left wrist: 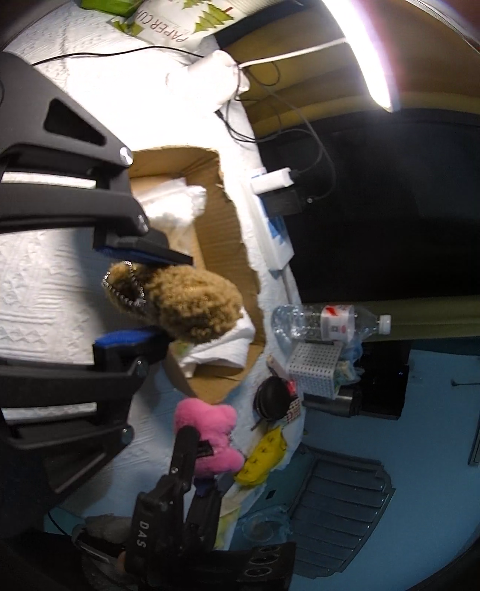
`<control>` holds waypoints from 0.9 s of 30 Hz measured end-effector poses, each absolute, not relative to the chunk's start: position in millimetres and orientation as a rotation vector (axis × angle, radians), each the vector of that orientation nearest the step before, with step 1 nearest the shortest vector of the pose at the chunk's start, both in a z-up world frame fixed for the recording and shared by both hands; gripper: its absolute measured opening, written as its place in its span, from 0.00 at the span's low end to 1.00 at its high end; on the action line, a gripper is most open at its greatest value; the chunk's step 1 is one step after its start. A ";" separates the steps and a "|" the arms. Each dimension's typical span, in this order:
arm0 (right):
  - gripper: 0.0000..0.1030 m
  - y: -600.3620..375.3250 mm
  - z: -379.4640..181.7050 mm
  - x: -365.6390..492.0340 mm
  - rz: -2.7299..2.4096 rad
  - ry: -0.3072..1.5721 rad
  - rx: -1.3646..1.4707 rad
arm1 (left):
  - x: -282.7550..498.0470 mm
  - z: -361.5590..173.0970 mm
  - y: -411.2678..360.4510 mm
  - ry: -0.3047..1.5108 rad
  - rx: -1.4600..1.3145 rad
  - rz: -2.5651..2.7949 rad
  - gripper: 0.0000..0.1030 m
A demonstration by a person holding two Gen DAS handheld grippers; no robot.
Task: Organize soft objects
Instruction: 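Drop the brown plush into the box with the left gripper while the right gripper drops the pink plush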
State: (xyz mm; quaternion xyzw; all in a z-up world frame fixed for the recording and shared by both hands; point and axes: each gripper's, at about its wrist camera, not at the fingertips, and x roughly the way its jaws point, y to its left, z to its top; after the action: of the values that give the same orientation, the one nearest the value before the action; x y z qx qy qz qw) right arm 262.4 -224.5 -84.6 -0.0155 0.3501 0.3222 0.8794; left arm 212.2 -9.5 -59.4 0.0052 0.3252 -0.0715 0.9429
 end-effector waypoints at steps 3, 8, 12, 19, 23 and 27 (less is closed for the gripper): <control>0.40 -234.0 -80.8 270.8 0.674 0.704 -0.004 | 222.4 -56.6 -12.8 0.653 0.013 -0.135 0.30; 0.40 -243.9 -76.5 285.1 0.675 0.679 0.015 | 242.2 -58.3 -16.3 0.651 0.006 -0.124 0.30; 0.40 -251.3 -75.1 298.7 0.668 0.675 0.017 | 267.5 -64.8 -15.5 0.657 0.001 -0.120 0.30; 0.40 -259.7 -79.9 319.2 0.634 0.691 0.028 | 310.0 -89.3 -9.0 0.718 -0.034 -0.134 0.32; 0.40 -255.0 -81.7 327.7 0.625 0.699 0.028 | 321.9 -100.8 -0.4 0.757 -0.080 -0.151 0.50; 0.40 -241.5 -78.5 332.6 0.634 0.695 0.019 | 317.8 -99.8 6.5 0.736 -0.121 -0.185 0.72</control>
State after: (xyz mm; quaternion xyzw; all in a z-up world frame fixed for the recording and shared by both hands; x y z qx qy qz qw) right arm 332.6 -241.5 -78.5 0.0092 0.3348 0.3056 0.8913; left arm 317.8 6.5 -99.8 -0.0591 0.3592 -0.0902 0.9270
